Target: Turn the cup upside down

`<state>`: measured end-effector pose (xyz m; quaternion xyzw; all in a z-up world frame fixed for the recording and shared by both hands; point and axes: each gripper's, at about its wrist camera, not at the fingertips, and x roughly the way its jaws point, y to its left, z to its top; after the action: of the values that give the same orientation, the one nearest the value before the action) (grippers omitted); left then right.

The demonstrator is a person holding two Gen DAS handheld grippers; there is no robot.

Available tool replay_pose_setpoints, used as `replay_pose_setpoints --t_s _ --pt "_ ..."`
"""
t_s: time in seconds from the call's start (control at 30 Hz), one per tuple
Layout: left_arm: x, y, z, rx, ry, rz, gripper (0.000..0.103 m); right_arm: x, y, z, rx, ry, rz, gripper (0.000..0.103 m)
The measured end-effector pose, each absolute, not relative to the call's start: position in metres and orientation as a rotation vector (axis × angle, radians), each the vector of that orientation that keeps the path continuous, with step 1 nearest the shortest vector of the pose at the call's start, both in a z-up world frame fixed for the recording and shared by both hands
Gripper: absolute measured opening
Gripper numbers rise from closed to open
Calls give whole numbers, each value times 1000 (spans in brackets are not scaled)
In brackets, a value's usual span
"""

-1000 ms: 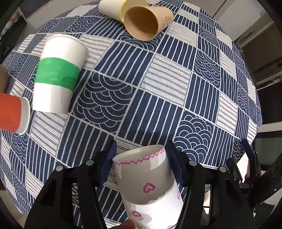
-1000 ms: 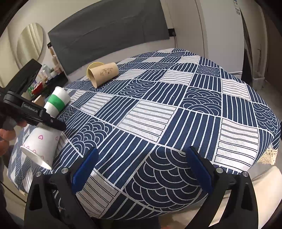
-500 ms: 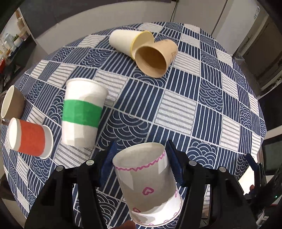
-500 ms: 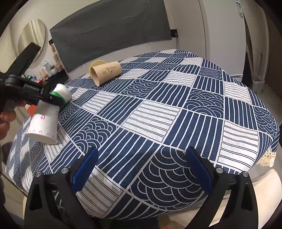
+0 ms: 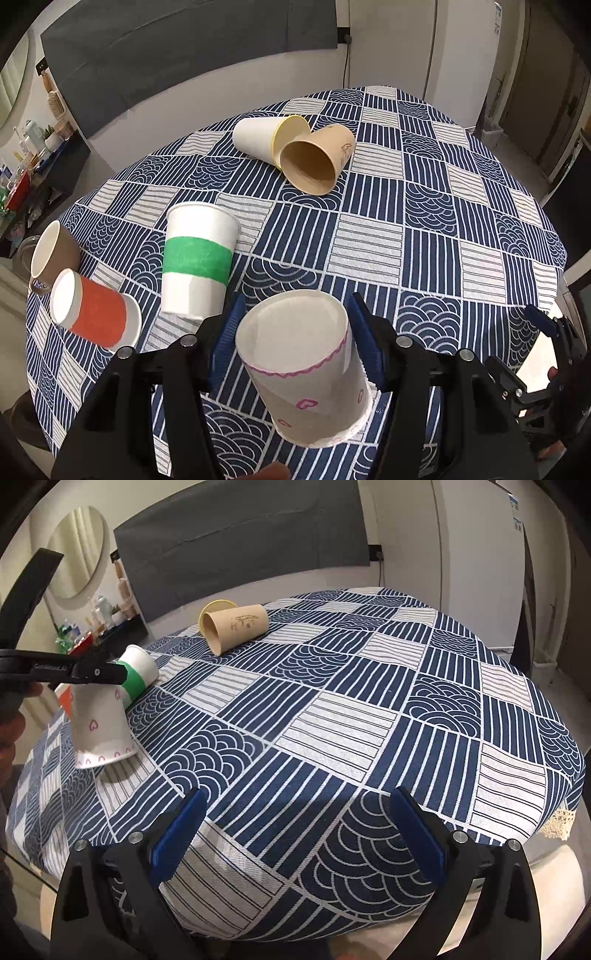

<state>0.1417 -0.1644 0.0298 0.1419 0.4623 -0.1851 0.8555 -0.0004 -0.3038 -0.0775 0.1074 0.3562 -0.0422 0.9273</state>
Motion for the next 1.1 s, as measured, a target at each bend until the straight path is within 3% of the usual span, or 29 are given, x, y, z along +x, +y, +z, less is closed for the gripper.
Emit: replay_pose_setpoints --t_s 0.33,0.47,0.73,0.87,1.1 --pt "112 -154 22 298 979 -431 60 -4 -285 -72 169 730 -75 95" --pt "106 -148 24 299 950 -420 75 -4 -279 -71 150 733 -74 95" --pt "95 -136 32 317 895 -416 83 -1 -262 -68 95 742 -76 95" --pt "86 -127 41 325 837 -406 96 1 -253 -66 70 735 -91 95" --pt "72 -106 51 311 786 -396 97 2 -234 -60 23 722 -82 95"
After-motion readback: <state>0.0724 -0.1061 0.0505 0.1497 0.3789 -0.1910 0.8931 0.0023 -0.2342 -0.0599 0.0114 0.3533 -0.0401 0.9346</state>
